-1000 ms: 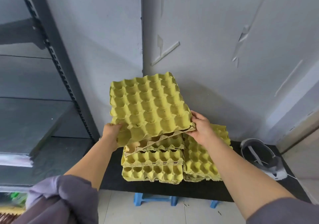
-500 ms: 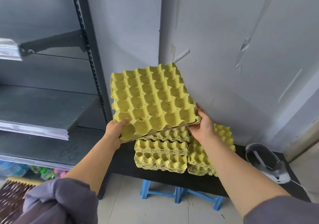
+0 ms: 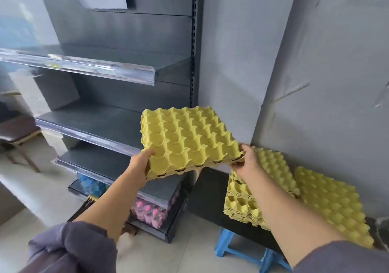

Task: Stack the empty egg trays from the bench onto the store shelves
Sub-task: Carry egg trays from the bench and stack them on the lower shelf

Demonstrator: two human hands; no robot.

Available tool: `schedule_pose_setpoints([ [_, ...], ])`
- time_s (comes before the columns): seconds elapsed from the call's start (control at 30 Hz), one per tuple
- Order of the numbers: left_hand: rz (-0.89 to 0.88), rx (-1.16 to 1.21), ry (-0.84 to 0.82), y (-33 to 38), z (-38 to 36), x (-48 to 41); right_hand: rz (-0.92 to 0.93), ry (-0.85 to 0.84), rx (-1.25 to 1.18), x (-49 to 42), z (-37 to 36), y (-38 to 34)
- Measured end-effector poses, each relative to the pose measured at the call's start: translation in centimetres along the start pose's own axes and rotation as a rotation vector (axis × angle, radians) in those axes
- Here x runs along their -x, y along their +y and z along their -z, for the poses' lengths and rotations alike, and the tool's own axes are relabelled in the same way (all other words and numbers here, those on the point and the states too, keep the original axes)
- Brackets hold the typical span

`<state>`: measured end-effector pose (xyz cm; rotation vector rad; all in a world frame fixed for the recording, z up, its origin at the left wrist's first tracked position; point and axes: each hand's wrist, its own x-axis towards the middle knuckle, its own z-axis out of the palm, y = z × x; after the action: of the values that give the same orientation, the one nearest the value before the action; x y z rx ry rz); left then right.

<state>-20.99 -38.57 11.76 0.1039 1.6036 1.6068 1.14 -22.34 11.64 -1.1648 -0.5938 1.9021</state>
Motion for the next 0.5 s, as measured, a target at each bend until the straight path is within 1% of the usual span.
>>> schedule_pose_setpoints([
  [0.17, -0.014, 0.093, 0.098, 3.0, 8.1, -2.4, -0.046, -0.056, -0.107, 1.3, -9.0, 6.1],
  [0.23, -0.040, 0.133, 0.147, 3.5, 10.3, -3.7, -0.085, -0.114, -0.088, 1.6, -12.0, 8.4],
  [0.3, -0.076, 0.154, 0.183, 4.1, 12.2, -5.1, -0.124, -0.161, 0.016, 1.6, -15.0, 10.6],
  [0.37, -0.112, 0.191, 0.198, 4.7, 13.6, -6.9, -0.181, -0.172, 0.132, 0.9, -17.9, 12.7],
  [0.43, -0.152, 0.222, 0.196, 4.7, 13.8, -8.2, -0.237, -0.193, 0.209, 0.4, -20.1, 14.3],
  [0.5, -0.165, 0.230, 0.201, 5.0, 13.8, -10.0, -0.271, -0.231, 0.339, -0.1, -23.2, 16.2],
])
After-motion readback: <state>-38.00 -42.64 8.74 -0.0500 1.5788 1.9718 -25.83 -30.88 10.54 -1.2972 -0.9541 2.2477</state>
